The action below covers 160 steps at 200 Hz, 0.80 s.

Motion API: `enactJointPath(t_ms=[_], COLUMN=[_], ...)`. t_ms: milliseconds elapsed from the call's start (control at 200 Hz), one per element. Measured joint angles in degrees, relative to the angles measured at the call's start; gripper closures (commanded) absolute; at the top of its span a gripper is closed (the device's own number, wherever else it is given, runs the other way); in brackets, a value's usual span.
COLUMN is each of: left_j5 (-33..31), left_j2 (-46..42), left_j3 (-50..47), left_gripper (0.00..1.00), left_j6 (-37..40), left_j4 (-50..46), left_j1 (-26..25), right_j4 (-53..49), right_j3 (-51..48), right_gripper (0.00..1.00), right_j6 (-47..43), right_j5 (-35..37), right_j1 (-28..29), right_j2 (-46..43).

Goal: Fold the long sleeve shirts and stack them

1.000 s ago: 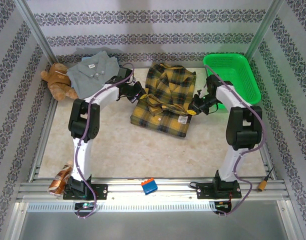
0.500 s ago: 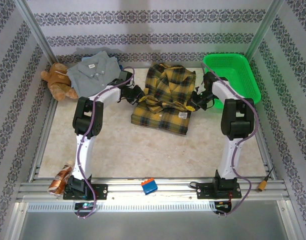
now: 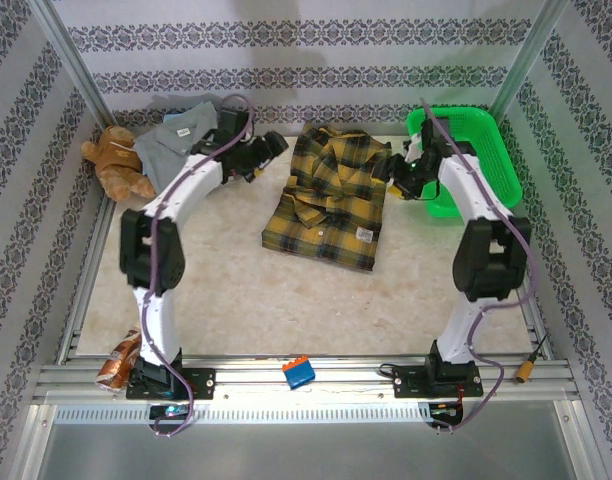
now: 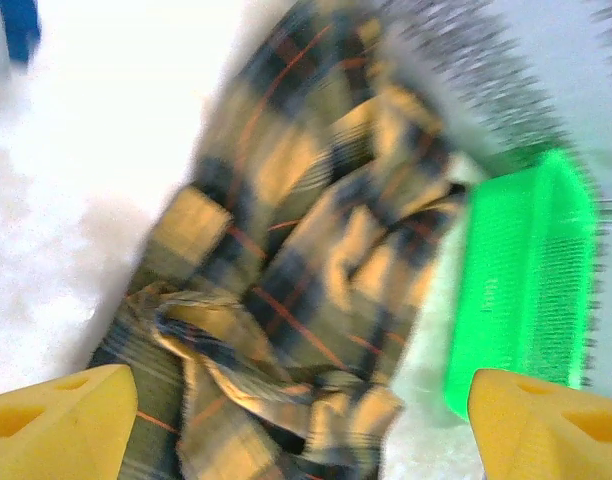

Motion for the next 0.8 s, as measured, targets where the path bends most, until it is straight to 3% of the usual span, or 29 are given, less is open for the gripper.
enactJointPath(t_ms=[60, 90, 180, 275, 385, 515, 799], left_j5=[-0.85, -1.07, -1.25, -0.98, -0.44, 0.39, 1.18], left_j2=[-5.57, -8.24, -13.07, -12.37, -6.75, 0.22, 9.40], left_j3=[-2.64, -4.39, -9.94, -15.54, -19.15, -19.04, -9.33], left_gripper=[0.26, 0.36, 0.65, 0.84, 0.89, 0.90, 0.90], left_j6=[1.07, 1.75, 2.97, 3.87, 4.44, 4.39, 3.10], left_j4=[0.07, 0.04, 0.04, -0.22, -1.99, -3.02, -2.97], left_j1=[-0.26, -0.52, -1.84, -3.50, -5.27, -7.17, -8.57], right_j4=[0.66, 0.92, 1.57, 2.97, 4.28, 6.23, 9.66], right_j3=[-1.68, -2.80, -6.54, -11.56, -16.44, -19.63, -19.96], right_gripper=[0.44, 0.48, 0.70, 0.86, 0.95, 0.97, 0.97], right_j6=[-0.09, -0.17, -0.13, 0.20, 1.42, 3.06, 4.39], right_j5=[0.59, 0.83, 1.38, 1.33, 1.36, 1.62, 3.28], right_j1=[0.59, 0.92, 3.45, 7.93, 13.16, 17.66, 18.56], right_j2=[-4.68, -6.73, -10.56, -10.80, -7.91, -4.68, -1.11])
